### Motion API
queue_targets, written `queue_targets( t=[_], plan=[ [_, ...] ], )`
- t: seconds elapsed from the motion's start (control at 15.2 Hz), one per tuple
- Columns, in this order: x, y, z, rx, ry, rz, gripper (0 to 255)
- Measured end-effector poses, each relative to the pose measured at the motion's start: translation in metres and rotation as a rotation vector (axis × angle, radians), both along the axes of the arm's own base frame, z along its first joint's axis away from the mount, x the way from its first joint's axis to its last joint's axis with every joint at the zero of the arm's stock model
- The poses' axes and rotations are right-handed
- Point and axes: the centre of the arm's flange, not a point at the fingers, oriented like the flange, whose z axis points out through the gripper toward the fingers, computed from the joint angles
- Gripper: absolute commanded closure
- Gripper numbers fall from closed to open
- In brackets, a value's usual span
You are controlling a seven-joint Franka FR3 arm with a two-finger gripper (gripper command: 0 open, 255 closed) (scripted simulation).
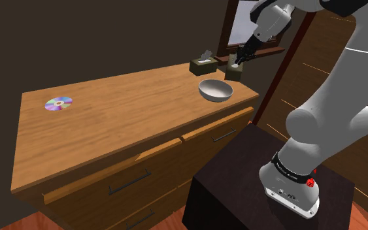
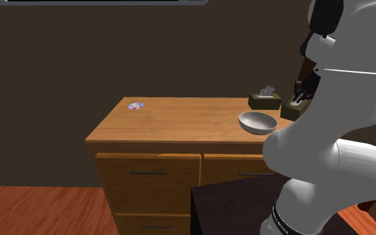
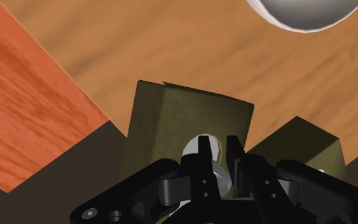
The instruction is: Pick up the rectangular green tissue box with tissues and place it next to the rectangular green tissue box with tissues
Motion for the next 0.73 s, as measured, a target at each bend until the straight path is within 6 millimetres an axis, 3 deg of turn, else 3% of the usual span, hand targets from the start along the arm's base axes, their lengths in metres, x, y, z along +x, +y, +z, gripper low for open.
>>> queue_targets(
  t=[0.26,0.66,0.73],
  plan=[
    [-0.001,-0.001,-0.019,0.0,0.0,0.0,255],
    [-0.001,-0.001,-0.02,-0.003,-0.003,-0.002,255],
    [-0.001,-0.001,-0.02,-0.003,-0.003,-0.002,0]
  ],
)
